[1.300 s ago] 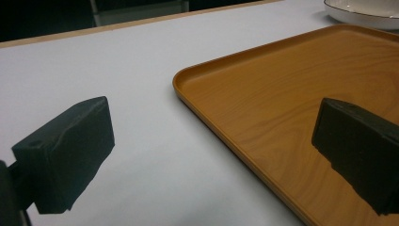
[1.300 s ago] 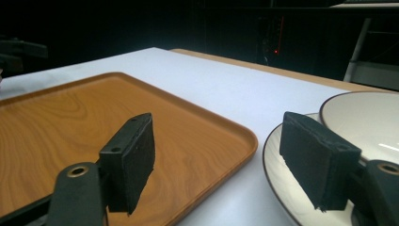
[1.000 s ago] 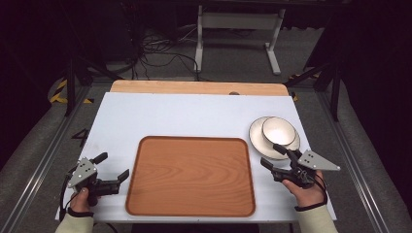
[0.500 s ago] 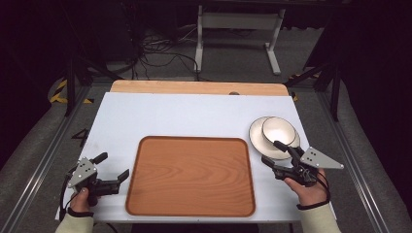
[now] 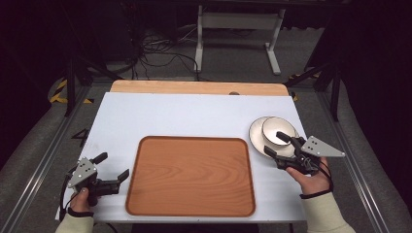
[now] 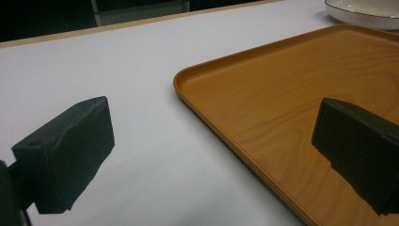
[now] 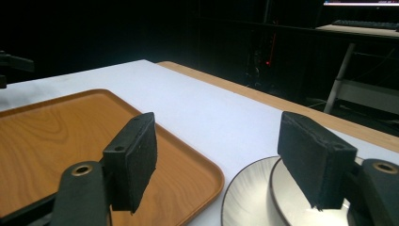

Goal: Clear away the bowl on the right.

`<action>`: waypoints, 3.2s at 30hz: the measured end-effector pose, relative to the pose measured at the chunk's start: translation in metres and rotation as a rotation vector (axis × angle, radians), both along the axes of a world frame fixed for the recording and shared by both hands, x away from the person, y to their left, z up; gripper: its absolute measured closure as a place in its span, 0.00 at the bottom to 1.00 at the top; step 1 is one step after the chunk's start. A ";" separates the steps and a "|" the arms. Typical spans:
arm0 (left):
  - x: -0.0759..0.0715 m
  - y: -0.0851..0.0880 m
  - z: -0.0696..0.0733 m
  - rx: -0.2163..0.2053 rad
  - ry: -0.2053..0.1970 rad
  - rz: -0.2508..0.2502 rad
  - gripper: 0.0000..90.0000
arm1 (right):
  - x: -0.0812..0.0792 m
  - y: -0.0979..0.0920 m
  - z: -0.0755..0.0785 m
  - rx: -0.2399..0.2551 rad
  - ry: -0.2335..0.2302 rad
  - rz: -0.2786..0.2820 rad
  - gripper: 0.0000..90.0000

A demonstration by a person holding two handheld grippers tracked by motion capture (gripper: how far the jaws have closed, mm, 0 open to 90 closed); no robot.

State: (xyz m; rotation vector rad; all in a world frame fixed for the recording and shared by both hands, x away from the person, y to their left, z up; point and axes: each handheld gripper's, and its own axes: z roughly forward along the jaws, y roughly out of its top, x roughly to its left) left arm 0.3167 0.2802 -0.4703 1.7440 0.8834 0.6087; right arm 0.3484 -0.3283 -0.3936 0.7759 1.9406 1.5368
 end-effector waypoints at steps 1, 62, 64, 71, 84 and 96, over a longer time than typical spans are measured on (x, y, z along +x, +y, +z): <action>0.000 0.000 0.000 0.000 0.001 0.001 0.00 | 0.001 -0.001 0.001 -0.001 0.001 -0.003 0.32; 0.000 -0.001 0.000 0.001 0.004 0.004 0.01 | 0.092 -0.063 0.003 -0.131 0.225 -0.246 0.44; 0.000 -0.001 0.000 0.001 0.004 0.005 0.00 | 0.096 -0.065 0.002 -0.136 0.272 -0.255 0.43; 0.000 -0.001 0.000 0.000 0.003 0.003 0.00 | 0.104 -0.065 0.000 -0.166 0.343 -0.268 0.44; 0.000 -0.001 0.000 0.003 0.007 0.002 0.00 | 0.116 -0.065 -0.015 -0.184 0.436 -0.283 0.56; 0.000 -0.001 0.000 0.000 0.005 0.003 0.01 | 0.119 -0.063 -0.016 -0.244 0.501 -0.293 0.80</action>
